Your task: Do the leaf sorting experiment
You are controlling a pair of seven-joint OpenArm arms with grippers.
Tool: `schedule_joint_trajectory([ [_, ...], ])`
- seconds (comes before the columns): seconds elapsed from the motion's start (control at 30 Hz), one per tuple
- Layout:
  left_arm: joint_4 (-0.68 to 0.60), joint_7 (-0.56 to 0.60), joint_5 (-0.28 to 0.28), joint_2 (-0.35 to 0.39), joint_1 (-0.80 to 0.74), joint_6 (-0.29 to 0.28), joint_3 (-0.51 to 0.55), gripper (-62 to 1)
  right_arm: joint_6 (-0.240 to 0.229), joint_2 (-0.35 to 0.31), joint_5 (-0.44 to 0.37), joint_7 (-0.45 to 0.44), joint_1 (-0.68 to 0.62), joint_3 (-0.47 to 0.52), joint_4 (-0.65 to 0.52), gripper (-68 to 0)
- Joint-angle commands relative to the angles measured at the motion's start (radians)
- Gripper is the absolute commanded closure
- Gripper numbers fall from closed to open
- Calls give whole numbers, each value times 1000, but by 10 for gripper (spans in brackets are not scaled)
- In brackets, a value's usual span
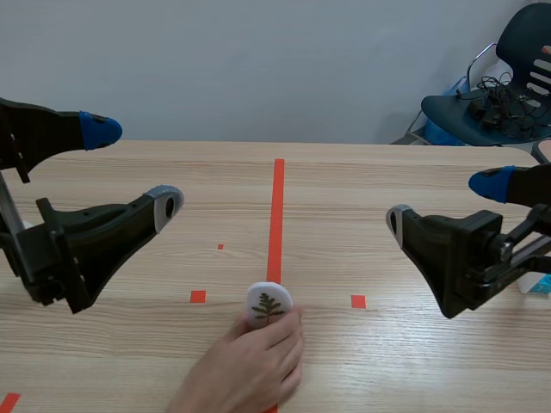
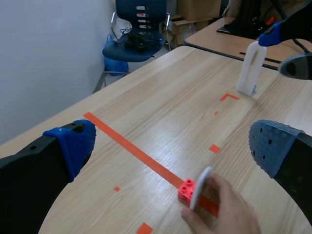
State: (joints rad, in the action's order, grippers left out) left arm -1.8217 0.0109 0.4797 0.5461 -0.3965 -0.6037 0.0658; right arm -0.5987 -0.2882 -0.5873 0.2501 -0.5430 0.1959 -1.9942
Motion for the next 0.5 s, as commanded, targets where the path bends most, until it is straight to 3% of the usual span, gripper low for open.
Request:
schedule_joint_trajectory([
  [0.0, 32, 14, 11, -20, -12, 5, 0, -623, 4, 0, 5, -22, 14, 8, 0, -679],
  [0.23, 58, 14, -2, -42, -19, 22, 0, -623, 4, 0, 12, -29, 14, 8, 0, -679],
  [0.47, 58, 14, -5, -47, -19, 77, 0, -623, 4, 0, 12, -31, 14, 8, 0, -679],
])
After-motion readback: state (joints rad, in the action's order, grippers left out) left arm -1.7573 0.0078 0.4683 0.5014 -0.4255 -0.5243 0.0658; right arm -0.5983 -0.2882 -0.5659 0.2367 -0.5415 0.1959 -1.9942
